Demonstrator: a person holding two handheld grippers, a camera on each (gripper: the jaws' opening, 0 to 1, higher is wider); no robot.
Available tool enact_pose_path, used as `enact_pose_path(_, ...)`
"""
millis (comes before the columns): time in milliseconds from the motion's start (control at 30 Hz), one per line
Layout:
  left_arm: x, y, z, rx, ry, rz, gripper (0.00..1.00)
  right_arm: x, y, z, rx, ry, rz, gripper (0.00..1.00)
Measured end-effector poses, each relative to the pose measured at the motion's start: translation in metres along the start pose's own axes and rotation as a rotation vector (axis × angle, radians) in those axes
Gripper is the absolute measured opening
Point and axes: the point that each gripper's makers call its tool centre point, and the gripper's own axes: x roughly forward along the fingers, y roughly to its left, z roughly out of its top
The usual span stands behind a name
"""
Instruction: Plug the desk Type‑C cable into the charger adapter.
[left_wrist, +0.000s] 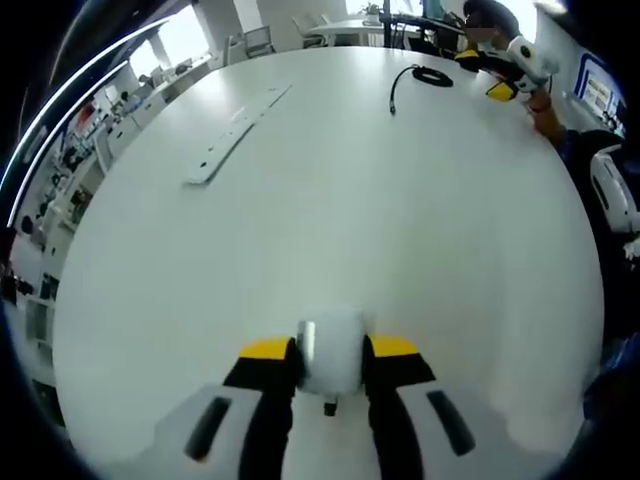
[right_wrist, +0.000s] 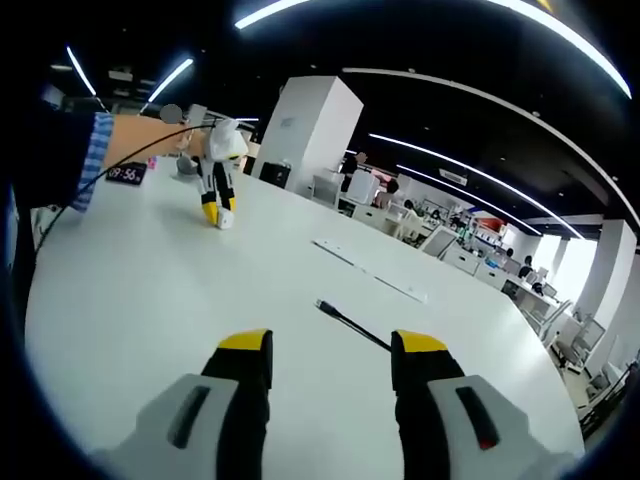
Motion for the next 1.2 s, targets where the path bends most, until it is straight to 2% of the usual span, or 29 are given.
enact_pose_path(267, 0.000, -0.002, 0.000, -0.011, 0.002, 0.011, 0.26, 0.001, -0.001, -0.003, -0.002, 0.011, -0.005, 0.48)
enact_pose_path(667, 0.000, -0.018, 0.006, 0.013, 0.007, 0.000, 0.26, 0.003, -0.002, -0.009, -0.007, 0.036, -0.008, 0.48)
enact_pose_path(1200, 0.000, -0.068, 0.018, 0.065, -0.042, -0.040, 0.26, 0.005, -0.008, -0.020, -0.010, 0.082, -0.014, 0.48)
